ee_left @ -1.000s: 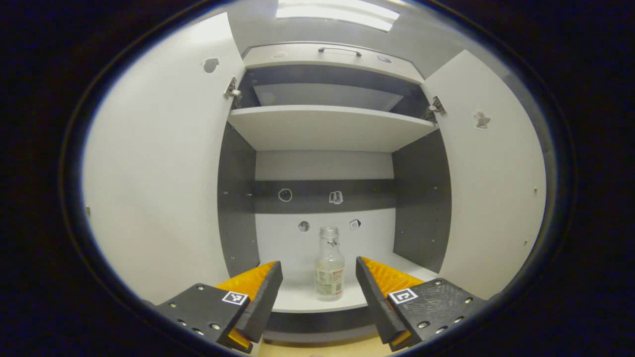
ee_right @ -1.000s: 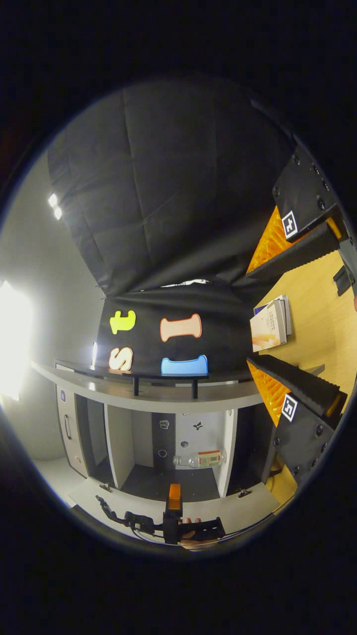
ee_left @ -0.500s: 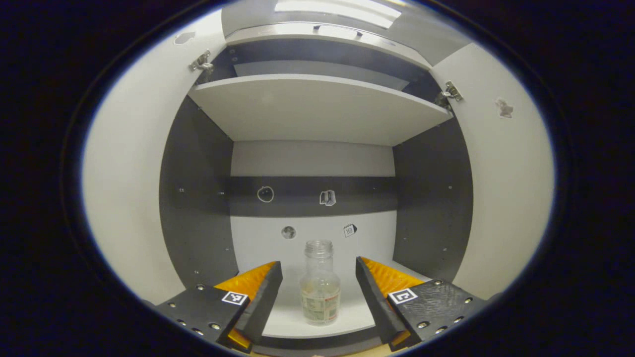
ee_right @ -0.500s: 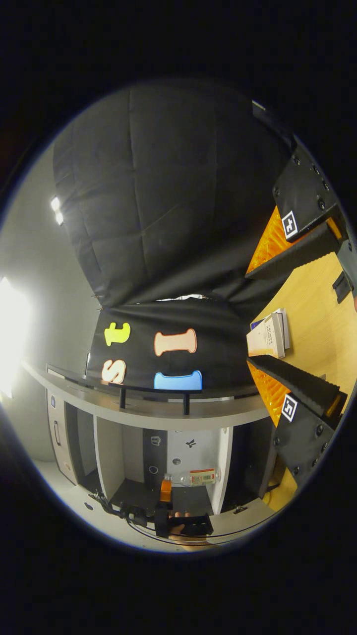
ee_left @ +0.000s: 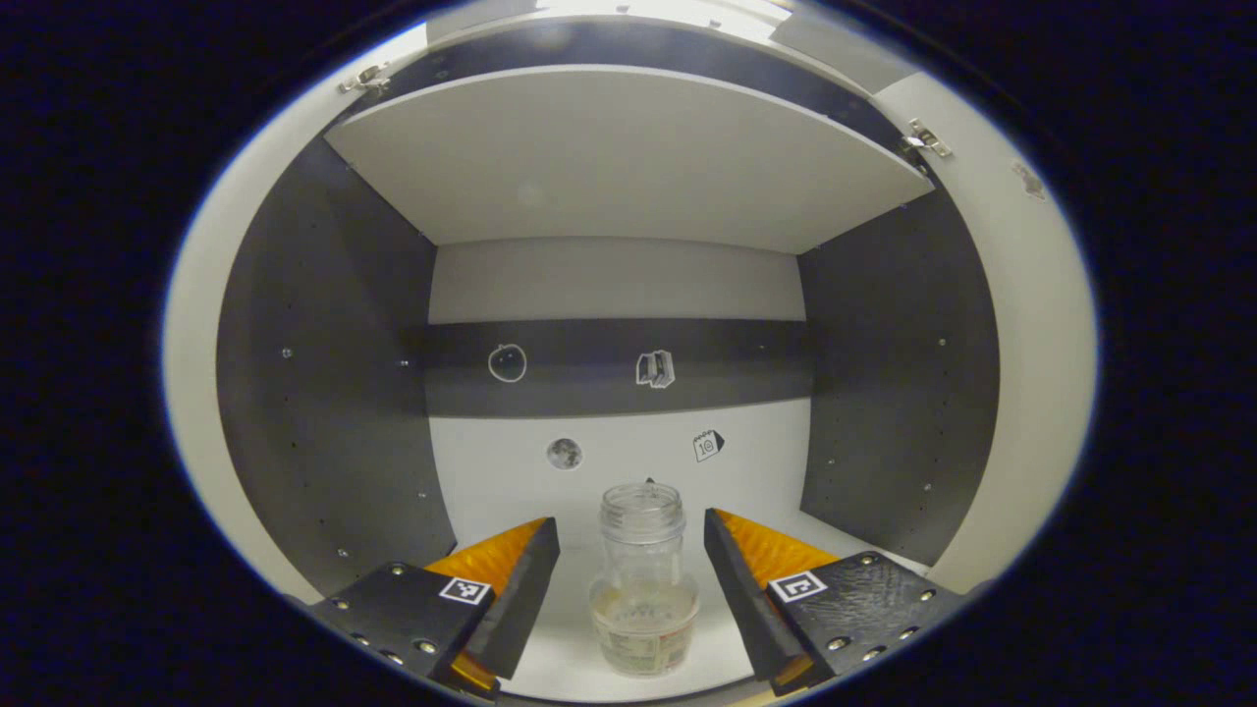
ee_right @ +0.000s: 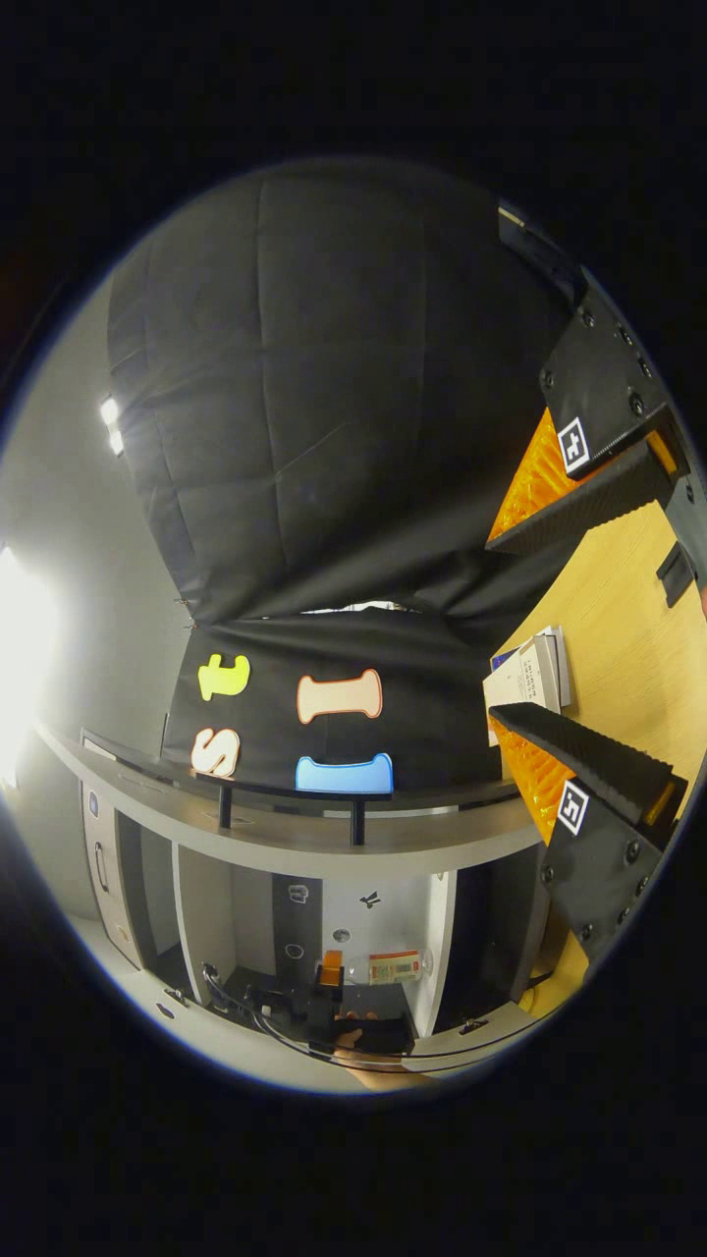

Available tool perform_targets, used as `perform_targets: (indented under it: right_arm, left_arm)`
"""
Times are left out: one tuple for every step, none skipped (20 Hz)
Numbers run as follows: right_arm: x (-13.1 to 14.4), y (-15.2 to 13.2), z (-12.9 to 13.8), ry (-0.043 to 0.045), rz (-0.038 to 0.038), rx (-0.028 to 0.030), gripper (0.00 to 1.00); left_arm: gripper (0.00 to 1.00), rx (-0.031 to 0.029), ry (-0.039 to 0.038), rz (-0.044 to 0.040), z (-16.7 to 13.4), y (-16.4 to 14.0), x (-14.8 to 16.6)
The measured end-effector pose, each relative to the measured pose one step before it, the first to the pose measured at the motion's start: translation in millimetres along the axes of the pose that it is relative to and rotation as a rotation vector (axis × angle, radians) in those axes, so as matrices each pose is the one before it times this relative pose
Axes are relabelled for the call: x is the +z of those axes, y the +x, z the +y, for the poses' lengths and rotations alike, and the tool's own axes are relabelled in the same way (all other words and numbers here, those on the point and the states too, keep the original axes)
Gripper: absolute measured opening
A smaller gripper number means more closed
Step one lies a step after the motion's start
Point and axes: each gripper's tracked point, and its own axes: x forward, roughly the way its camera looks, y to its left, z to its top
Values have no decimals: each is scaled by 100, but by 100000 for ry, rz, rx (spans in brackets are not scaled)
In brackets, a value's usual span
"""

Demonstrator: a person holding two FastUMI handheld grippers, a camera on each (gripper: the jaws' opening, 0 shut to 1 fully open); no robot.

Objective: Grasp the bottle in the cabinet with the left hand and place it on the coaster, then close the right door with the right hand and the left door with the left hand.

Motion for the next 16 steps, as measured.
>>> perform_targets:
  right_arm:
    - [-50, 113, 190, -163, 122, 373, 98]
    - [-133, 62, 215, -36, 180, 762, 98]
    - [-84, 143, 224, 0, 190, 659, 98]
    - [-249, 75, 144, 189, 439, 880, 98]
    - [-86, 136, 300, 363, 517, 1337, 97]
    - [-81, 98, 257, 314, 237, 1579, 97]
    - [153, -20, 193, 16, -125, 1193, 98]
    - [132, -101, 77, -119, -490, 1063, 97]
    - [328, -29, 125, -31, -649, 1247, 97]
    - [154, -212, 62, -4, -685, 1330, 96]
    - [171, -65, 50, -151, -311, 1206, 96]
    - [76, -106, -41, -86, -324, 1162, 97]
    - [244, -85, 72, -12, -353, 1444, 97]
    - [89, -235, 53, -77, -198, 1407, 97]
    - [82, -67, 28, -163, -37, 1329, 97]
    - [10, -108, -48, -189, -67, 1382, 98]
  left_arm:
    - [84, -563, -649, 112, -123, 377, -178]
    - [70, 1353, -1462, -1608, 429, 20, 149]
    - [57, 470, -975, -445, 265, -70, 312]
    - [43, 29, -672, 90, -68, -326, -375]
    - [43, 531, -563, -250, 188, -84, 139]
    - [43, 240, -746, -476, 280, -284, 117]
    - [43, 166, -543, -726, 222, -496, 388]
    - [43, 66, -121, -907, 166, -713, 463]
    - [43, 144, 219, -983, 96, -766, 583]
    - [43, -319, 528, -727, -22, -868, 442]
    - [43, 78, 606, -619, -131, -883, 452]
    - [43, -255, 598, -611, -231, -780, 189]
    - [43, -143, 167, -423, -208, -864, 304]
    - [43, -294, -131, -463, -237, -945, 84]
    - [43, -18, -220, -272, -224, -917, 141]
    - [43, 43, -17, -2, -94, -903, -46]
